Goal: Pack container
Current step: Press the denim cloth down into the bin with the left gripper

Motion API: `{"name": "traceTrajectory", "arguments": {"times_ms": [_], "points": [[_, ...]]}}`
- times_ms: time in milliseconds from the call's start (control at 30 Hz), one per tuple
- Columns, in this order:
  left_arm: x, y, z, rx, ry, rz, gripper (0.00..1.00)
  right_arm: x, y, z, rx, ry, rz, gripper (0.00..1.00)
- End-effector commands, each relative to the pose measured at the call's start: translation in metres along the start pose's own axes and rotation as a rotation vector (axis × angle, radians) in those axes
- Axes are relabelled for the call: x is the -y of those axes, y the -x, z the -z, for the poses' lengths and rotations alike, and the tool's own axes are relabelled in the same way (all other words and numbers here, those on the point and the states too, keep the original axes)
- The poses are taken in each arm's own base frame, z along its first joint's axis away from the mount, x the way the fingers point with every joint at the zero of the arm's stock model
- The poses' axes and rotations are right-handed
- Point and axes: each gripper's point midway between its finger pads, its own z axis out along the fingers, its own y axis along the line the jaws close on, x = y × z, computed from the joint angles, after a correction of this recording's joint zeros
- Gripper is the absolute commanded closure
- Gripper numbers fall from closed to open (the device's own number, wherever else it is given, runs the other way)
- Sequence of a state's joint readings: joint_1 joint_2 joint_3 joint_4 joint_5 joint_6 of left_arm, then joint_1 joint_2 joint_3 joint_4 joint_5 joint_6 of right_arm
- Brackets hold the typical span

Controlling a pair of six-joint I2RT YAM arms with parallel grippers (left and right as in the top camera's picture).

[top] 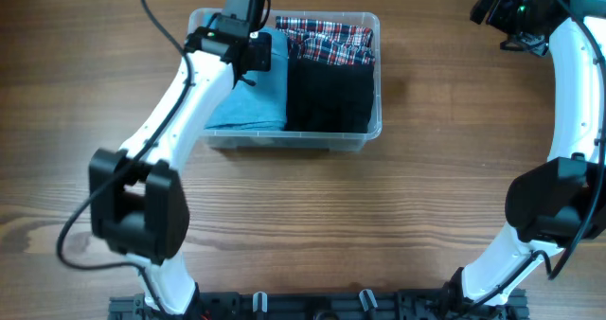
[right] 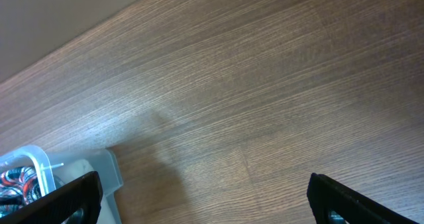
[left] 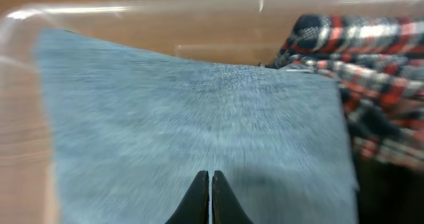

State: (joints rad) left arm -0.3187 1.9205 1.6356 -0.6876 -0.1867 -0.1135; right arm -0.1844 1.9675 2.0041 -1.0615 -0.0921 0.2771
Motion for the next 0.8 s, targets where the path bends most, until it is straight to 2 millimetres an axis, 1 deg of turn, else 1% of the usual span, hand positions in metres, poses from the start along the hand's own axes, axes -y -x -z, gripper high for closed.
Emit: {"name": "traceTrajectory", "arguments": {"times_ms": [0,200,433,600,767], "points": [[-0.006,0.011,0.034,0.048,-0.004,0.017,0.96,0.000,-0.001,-0.003,-0.004,-0.009,-0.011,0.00],[-0.004,-0.003,0.032,-0.010,-0.019,0.016,0.96,0.000,-0.001,-0.003,-0.004,-0.009,-0.010,0.00],[-0.001,-0.007,0.029,-0.028,-0.033,0.023,0.96,0.000,-0.001,-0.003,-0.004,-0.009,-0.010,0.00],[0.014,-0.012,0.027,-0.052,-0.111,0.020,0.96,0.000,-0.001,-0.003,-0.004,-0.009,-0.011,0.00],[0.032,-0.025,0.013,-0.099,-0.143,-0.006,0.96,0.000,-0.001,-0.003,-0.004,-0.009,-0.010,0.00]]}}
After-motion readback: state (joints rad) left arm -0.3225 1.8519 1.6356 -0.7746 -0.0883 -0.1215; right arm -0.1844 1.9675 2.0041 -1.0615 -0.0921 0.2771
